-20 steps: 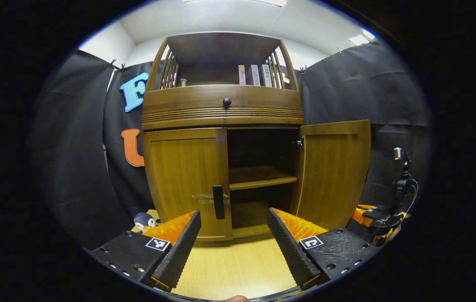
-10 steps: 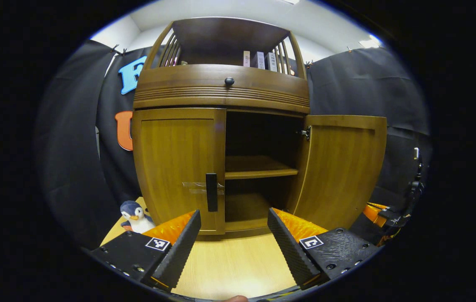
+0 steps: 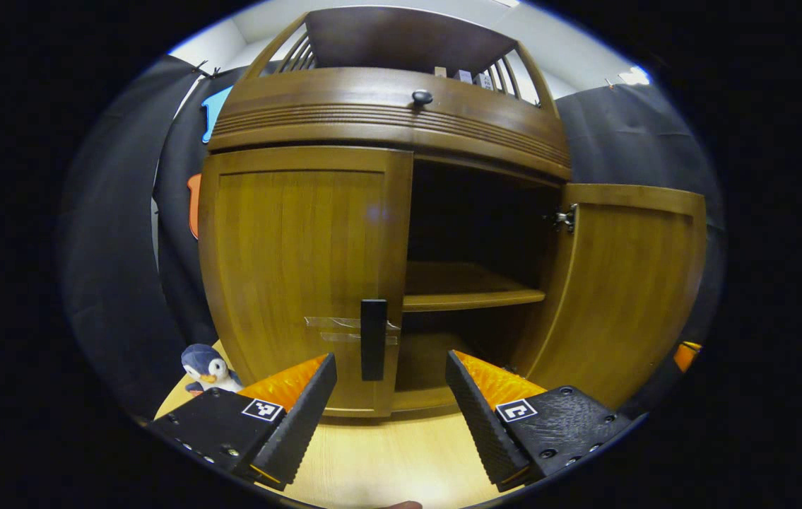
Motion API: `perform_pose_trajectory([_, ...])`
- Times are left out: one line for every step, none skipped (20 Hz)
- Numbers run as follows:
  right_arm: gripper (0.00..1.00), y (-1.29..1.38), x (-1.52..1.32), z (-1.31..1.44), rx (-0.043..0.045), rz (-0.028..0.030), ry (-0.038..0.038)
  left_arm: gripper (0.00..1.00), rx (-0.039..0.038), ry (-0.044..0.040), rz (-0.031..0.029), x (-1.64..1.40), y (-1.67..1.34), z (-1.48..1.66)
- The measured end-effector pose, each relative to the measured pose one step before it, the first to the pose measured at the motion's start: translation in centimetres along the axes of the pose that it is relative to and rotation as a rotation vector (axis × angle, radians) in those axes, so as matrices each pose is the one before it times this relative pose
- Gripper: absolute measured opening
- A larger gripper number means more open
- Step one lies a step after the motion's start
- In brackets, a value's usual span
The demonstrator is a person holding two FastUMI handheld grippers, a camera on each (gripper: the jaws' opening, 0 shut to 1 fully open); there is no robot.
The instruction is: Open the right door of the double-door shoe cabinet with the right hand, and open the left door with the left hand.
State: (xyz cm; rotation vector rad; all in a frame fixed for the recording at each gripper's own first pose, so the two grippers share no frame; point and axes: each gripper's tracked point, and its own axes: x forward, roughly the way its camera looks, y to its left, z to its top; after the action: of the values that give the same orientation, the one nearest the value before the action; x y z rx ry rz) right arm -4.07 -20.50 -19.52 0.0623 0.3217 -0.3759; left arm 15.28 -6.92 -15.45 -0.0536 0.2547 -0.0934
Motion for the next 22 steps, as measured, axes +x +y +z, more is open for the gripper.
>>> perform_pose_trajectory([0.11,-0.027,-0.158,0.133,0.00148,-0.00204,-0.00961,0.94,-0.01530,0.02498,-0.01897,1.224,-0.009,-0.738])
perform_pose_trajectory([0.13,-0.262,-0.279,0.213,-0.00137,-0.00914,-0.01130,0.94,-0.00506,0.01382,0.00310,0.913,0.404,-0.412])
perform_pose_trajectory([0.25,-0.138,-0.274,0.239,-0.00318,-0.00966,-0.01015,0.94,0.00592,0.00494,0.01523,1.109,0.655,0.081])
perform_pose_trajectory([0.32,0.029,-0.182,0.159,-0.00327,-0.00436,-0.00756,0.94,0.00734,0.00326,0.01730,1.007,0.550,-0.023])
perform_pose_trajectory([0.41,0.188,-0.189,0.148,0.00059,0.00416,-0.00538,0.94,0.01008,0.00005,0.00669,0.948,0.311,-0.138])
perform_pose_trajectory([0.50,0.312,-0.279,0.183,0.00119,0.00787,-0.00297,0.94,0.00947,-0.00245,0.01055,0.959,0.352,-0.168])
perform_pose_trajectory([0.59,0.324,-0.104,0.104,-0.00028,0.00835,-0.00280,0.94,0.00753,-0.00301,-0.00103,1.092,0.204,-0.210])
perform_pose_trajectory([0.61,0.331,-0.098,0.204,-0.00188,0.00764,-0.00350,0.94,0.00275,-0.00014,0.00171,0.764,0.155,-0.187])
perform_pose_trajectory([0.65,0.299,0.039,0.059,-0.00296,0.00535,-0.00164,0.93,0.00009,-0.00644,0.00487,0.740,0.119,0.252])
perform_pose_trajectory([0.70,0.381,-0.215,0.150,-0.00124,0.00988,-0.00085,0.94,-0.00426,0.00068,0.00413,0.579,0.093,-0.053])
perform_pose_trajectory([0.71,0.223,-0.100,-0.061,-0.00511,0.00007,0.00309,0.93,-0.00775,-0.00024,0.00033,0.446,-0.027,0.052])
perform_pose_trajectory([0.75,0.098,-0.100,-0.141,-0.01015,0.00247,0.00154,0.93,-0.00145,-0.00097,0.00378,0.505,0.093,0.071])
perform_pose_trajectory([0.83,0.332,-0.141,-0.051,-0.00954,0.00212,0.00066,0.93,0.00446,-0.00057,0.00935,0.293,0.273,0.018])
perform_pose_trajectory([0.84,0.327,-0.202,0.065,-0.00880,0.00599,0.00131,0.93,0.00766,-0.00187,0.00397,0.364,0.150,0.042])
perform_pose_trajectory([0.92,0.086,-0.068,-0.053,-0.00900,0.00204,-0.00010,1.00,0.00981,-0.00523,0.00304,0.158,0.270,0.054])
perform_pose_trajectory([0.88,0.040,-0.260,0.022,-0.00571,0.00058,-0.00075,0.81,-0.00487,-0.00278,-0.00204,0.400,0.027,-0.102])
perform_pose_trajectory([0.88,0.174,-0.055,-0.001,-0.00157,0.00372,0.00007,0.87,0.00891,-0.00563,0.00523,-0.276,0.111,0.048])
perform_pose_trajectory([0.92,0.049,-0.103,-0.006,0.00005,0.00023,0.00225,0.86,0.01749,0.00177,0.00268,-0.351,0.120,-0.142])
perform_pose_trajectory([0.88,0.120,-0.075,-0.168,0.00139,0.00500,0.00432,0.81,0.02310,-0.00432,0.00159,0.322,-0.032,0.044])
perform_pose_trajectory([0.88,0.157,-0.119,-0.013,-0.00143,0.00389,0.00307,0.71,0.00868,-0.00343,-0.00732,0.129,-0.279,0.050])
perform_pose_trajectory([0.88,0.008,-0.037,0.109,-0.00191,0.00250,-0.00004,0.62,0.00033,0.00048,-0.01077,-0.120,-0.505,0.112])
perform_pose_trajectory([0.89,0.174,-0.180,0.098,-0.00253,0.00449,-0.00155,0.53,0.00322,0.00253,-0.00608,0.113,-0.420,-0.081])
